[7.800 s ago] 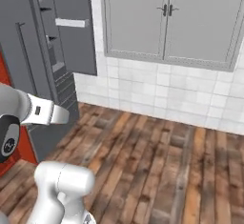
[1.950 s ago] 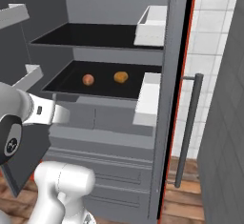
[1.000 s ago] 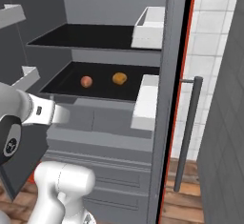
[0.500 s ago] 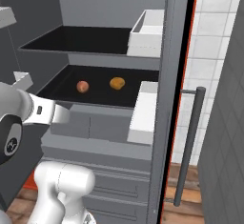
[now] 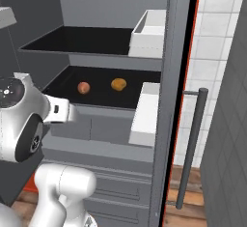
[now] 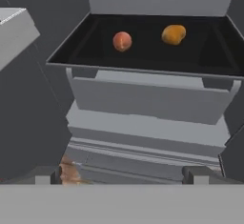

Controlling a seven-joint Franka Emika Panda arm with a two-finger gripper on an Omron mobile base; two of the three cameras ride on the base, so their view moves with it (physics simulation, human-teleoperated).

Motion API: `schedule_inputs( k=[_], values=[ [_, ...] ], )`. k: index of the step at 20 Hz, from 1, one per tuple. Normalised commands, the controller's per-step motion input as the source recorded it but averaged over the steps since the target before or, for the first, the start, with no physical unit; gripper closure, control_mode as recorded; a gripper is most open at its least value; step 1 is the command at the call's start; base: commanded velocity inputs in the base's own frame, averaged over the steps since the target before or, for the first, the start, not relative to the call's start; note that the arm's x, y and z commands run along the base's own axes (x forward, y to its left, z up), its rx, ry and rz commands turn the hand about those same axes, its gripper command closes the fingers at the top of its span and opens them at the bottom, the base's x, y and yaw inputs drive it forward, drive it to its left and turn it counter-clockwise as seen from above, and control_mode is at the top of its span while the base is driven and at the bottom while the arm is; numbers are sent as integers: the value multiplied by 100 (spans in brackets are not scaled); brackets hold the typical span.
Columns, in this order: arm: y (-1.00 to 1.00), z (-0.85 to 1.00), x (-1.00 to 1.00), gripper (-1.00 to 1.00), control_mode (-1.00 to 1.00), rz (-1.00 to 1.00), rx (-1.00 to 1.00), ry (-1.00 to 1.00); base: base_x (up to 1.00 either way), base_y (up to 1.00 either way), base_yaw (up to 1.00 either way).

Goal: Gather the onion and potato from the fridge and place them on a tray on the dining counter. Then gather the steak and fish from the fridge and place them on the other tray.

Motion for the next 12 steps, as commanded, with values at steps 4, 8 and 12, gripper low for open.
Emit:
schedule_inputs(
  k=[4, 8, 12],
  values=[
    [5, -17, 16, -100, -100, 14, 0, 8, 0, 0, 0],
    [18, -15, 40, -100, -100, -1, 2, 0, 0, 0, 0],
    [5, -19, 33, -100, -100, -4, 2, 0, 0, 0, 0]
  ],
)
